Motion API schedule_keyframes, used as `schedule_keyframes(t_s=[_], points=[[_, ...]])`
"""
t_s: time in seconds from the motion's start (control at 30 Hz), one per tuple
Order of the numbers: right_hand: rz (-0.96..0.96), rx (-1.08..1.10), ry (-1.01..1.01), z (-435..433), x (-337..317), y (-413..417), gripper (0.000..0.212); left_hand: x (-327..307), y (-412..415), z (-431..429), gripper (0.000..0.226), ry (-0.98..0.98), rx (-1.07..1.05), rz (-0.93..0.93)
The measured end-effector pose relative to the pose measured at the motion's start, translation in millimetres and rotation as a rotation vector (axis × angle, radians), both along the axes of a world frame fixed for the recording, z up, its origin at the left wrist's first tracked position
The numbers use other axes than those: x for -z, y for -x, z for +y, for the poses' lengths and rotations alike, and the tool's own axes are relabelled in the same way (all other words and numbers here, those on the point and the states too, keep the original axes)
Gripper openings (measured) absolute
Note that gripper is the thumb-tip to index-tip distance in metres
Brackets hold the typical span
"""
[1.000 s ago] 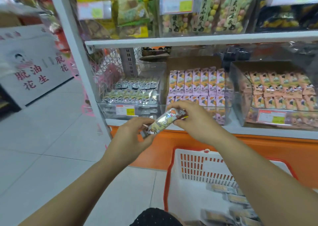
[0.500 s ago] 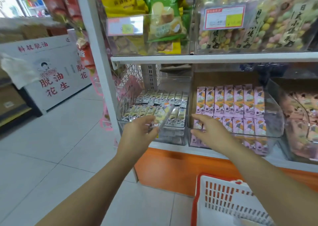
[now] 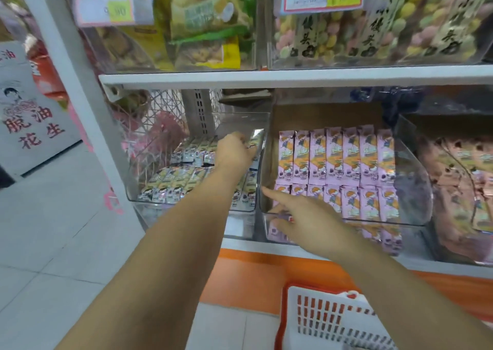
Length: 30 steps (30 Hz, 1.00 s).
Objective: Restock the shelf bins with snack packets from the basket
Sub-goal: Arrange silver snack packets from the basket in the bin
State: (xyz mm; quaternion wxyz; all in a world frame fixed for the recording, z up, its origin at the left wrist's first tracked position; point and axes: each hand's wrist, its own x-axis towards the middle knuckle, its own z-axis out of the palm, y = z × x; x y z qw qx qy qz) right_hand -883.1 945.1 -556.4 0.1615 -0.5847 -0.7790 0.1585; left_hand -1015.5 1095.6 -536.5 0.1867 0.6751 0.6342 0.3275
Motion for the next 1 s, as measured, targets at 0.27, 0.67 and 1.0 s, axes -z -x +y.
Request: schedule_keyframes(t_s=[0.27, 0.67, 1.0], points=[[-0.052, -0.016, -0.011, 4, 4, -3, 0.06, 12, -7, 16, 0.031, 0.082, 0.115, -0.022], [0.238, 0.02, -0.53, -28, 30, -11, 0.027, 33, 29, -128, 0.029, -0.42, 0.145, -0.312], [0.035, 0.115, -0.008, -108, 125, -84, 0.022, 201, 1, -214, 0.036, -0.038, 0.407, 0.009]])
